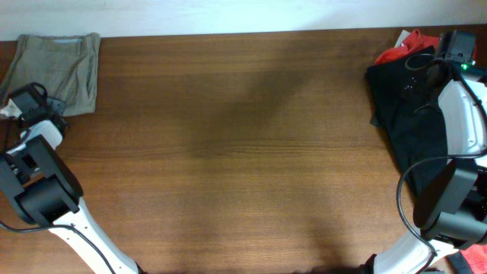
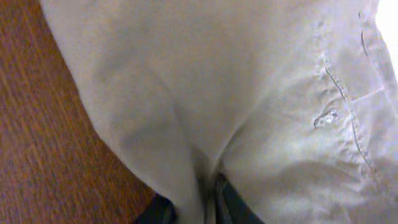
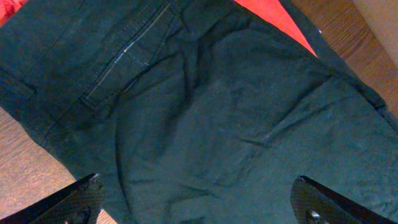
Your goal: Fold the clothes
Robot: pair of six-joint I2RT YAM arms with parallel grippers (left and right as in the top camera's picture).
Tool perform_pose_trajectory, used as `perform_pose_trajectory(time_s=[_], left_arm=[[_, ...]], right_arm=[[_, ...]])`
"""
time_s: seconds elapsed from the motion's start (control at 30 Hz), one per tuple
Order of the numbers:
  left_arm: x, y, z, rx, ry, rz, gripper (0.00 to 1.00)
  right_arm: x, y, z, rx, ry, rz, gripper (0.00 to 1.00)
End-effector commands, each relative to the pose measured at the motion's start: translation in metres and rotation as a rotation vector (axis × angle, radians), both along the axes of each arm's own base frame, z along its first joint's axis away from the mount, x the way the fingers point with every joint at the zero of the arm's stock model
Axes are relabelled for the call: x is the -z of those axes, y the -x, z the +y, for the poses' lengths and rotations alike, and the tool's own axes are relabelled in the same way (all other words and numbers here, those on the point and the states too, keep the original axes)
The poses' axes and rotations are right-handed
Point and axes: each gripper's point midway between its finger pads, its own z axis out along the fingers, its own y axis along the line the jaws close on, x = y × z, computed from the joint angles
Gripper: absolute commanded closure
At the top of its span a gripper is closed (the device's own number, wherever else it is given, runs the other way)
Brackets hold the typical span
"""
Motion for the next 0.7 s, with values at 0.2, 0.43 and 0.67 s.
perform_pose_trajectory(time_s=[0.2, 0.43, 0.67], left_arm=[[-0.046, 0.013, -0.018, 0.093, 0.148, 0.335, 0.30], [-0.214, 0.041, -0.049, 0.123, 0.127, 0.318, 0.31], [-0.421, 0.089, -0.263, 0.959, -0.114, -0.085, 0.26]], right_arm=[[-0.008, 0.000, -0.002, 0.013, 0.013, -0.019, 0.01], [-0.008, 0.000, -0.002, 0.013, 0.013, -0.019, 0.01], [-0.004, -0.017, 0.024, -0.071, -0.134, -0.093, 0.01]])
